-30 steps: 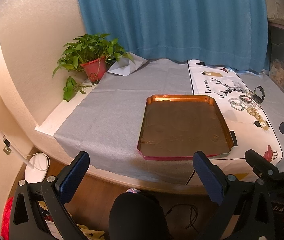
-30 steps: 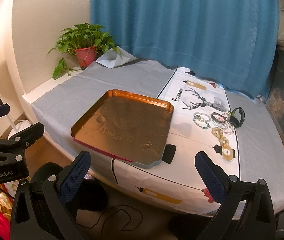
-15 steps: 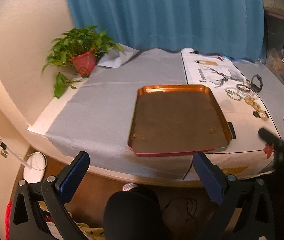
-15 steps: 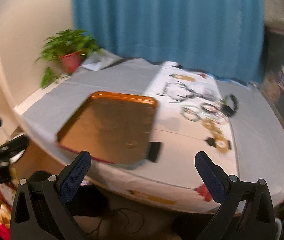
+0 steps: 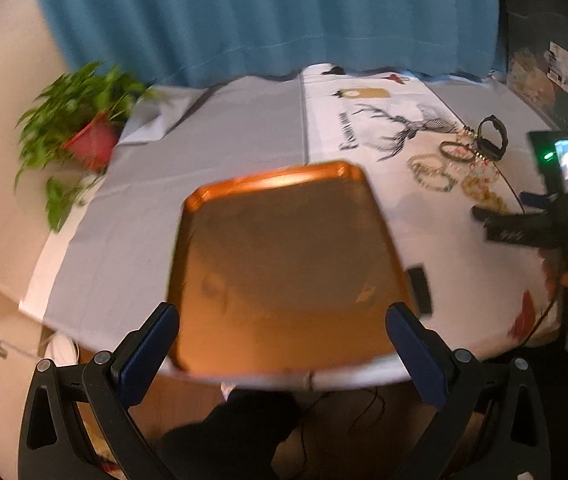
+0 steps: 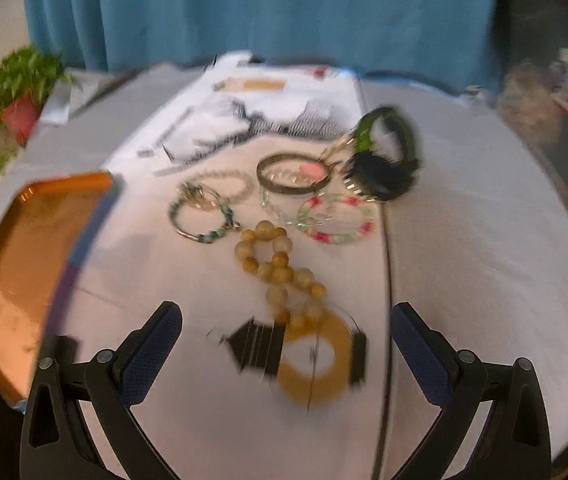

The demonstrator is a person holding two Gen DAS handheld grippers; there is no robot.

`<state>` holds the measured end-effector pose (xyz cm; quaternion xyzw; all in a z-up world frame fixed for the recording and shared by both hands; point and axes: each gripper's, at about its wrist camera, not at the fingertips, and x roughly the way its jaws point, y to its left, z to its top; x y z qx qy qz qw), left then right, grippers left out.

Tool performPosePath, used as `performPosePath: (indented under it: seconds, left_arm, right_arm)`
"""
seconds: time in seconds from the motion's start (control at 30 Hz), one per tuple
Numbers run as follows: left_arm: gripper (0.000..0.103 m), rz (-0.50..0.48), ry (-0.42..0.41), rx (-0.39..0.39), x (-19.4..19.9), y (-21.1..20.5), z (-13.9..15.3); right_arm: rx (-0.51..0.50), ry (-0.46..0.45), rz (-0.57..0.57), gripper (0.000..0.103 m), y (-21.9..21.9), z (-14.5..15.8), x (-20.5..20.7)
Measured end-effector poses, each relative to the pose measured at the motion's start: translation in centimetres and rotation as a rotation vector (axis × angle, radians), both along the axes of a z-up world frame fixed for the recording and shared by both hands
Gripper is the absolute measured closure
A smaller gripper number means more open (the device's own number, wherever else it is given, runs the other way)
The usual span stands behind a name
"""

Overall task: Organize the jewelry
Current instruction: 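Grasp the yellow bead bracelet with the right tool while the left tool reaches toward the green-bead bracelet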

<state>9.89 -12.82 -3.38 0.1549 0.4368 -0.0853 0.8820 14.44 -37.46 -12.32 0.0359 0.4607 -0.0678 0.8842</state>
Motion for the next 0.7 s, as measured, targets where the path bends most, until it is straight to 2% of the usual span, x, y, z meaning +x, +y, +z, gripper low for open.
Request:
performPosePath:
  seconds: [0.1, 0.13, 0.17, 0.2, 0.23, 0.27, 0.3, 0.33, 0.4, 0.5, 0.57, 0.7]
  left_arm:
    - [0.0, -0.04, 0.011, -0.002, 2.6, -2.9, 0.0]
    - [0.0, -0.054, 0.017, -0.007, 3.5, -3.9, -0.1]
    - [0.0, -0.068, 0.028, -0.013, 4.6, -5.0, -0.2]
    - [0.0, -0.08, 0.04, -0.015, 5.7, -6.1, -0.4]
    - [0.0, -0.103, 0.056, -0.021, 7.3, -7.8, -0.6]
    - [0.0, -0.119, 0.066, -0.027, 8.3, -8.8, -0.9]
    - [0.0, -0.137, 0.079, -0.029, 9.5, -10.1, -1.2]
    - [0.0, -0.156, 0.095, -0.03, 10.7, -11.3, -1.7]
    - [0.0, -0.192, 0.142, -0.032, 13.3, -13.9, -3.2]
    - [0.0, -0.217, 0.223, -0.017, 16.7, -16.8, -6.2]
    - [0.0, -0.206, 0.27, 0.003, 18.9, -18.0, -8.0]
    - [0.001, -0.174, 0.329, -0.037, 21.6, -18.3, -9.7]
  right_arm:
    - [-0.015, 0.016, 0.023, 0.002, -0.8, -1.7, 1.8]
    - [-0.008, -0.006, 0.038, 0.007, -0.9, -1.8, 1.8]
    - [-0.016, -0.034, 0.039, 0.022, -1.1, -1.8, 1.7]
    - [-0.019, -0.058, 0.043, 0.033, -1.3, -1.7, 1.3]
    - [-0.018, -0.076, 0.047, 0.06, -1.6, -1.6, 0.9]
    - [-0.026, -0.085, 0.035, 0.078, -2.0, -1.5, 0.5]
    - [-0.013, -0.088, 0.015, 0.08, -2.9, -1.6, -0.1]
    - [-0.006, -0.086, -0.004, 0.088, -3.4, -1.5, -0.4]
    - [-0.052, -0.072, -0.078, 0.089, -5.0, -1.6, -1.3]
    - [-0.053, -0.077, -0.159, 0.089, -7.5, -1.7, -2.4]
    - [-0.053, -0.088, -0.175, 0.089, -8.3, -1.8, -2.9]
    - [-0.067, -0.096, -0.153, 0.085, -9.1, -1.7, -3.1]
